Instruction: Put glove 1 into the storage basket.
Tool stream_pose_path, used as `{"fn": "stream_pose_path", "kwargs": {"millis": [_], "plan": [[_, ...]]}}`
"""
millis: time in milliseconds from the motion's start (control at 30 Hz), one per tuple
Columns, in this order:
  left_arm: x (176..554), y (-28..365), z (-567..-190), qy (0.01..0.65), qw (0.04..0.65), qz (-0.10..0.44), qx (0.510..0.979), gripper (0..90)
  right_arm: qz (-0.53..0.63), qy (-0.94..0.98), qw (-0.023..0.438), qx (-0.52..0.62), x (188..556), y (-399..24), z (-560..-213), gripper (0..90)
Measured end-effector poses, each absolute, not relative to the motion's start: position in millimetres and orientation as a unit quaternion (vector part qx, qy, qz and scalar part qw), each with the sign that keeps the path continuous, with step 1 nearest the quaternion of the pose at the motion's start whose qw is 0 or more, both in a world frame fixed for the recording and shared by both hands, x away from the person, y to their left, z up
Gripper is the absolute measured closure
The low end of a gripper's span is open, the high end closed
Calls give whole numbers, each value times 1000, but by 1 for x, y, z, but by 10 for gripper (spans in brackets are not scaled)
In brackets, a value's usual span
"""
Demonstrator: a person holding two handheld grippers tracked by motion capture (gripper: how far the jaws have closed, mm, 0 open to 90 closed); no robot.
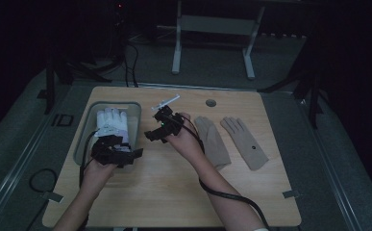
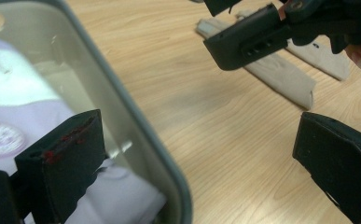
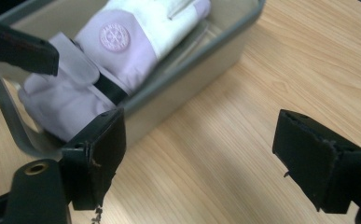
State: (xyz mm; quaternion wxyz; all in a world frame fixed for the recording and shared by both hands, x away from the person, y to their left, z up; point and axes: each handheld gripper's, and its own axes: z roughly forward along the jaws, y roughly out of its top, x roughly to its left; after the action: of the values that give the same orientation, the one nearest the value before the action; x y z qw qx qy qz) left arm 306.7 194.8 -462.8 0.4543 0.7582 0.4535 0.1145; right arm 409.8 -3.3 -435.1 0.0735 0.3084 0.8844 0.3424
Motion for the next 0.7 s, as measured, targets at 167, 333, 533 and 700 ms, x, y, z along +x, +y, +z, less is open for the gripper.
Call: {"fn": "stream_pose_path", "kwargs": {"millis": [167, 333, 533, 700], "plan": [[302, 177, -465, 439, 454, 108, 768, 24, 342, 882, 82, 313, 405, -26, -437, 163], [297, 157, -469, 415, 456, 91, 782, 24, 345, 879, 82, 318, 402, -41, -440, 162], [294, 136, -476, 386, 461, 68, 796, 24, 354, 872, 89, 325, 395, -64, -446, 162], [293, 124, -486, 372, 462, 67, 802, 23, 353, 871, 98, 328, 391, -81, -451, 160]]}}
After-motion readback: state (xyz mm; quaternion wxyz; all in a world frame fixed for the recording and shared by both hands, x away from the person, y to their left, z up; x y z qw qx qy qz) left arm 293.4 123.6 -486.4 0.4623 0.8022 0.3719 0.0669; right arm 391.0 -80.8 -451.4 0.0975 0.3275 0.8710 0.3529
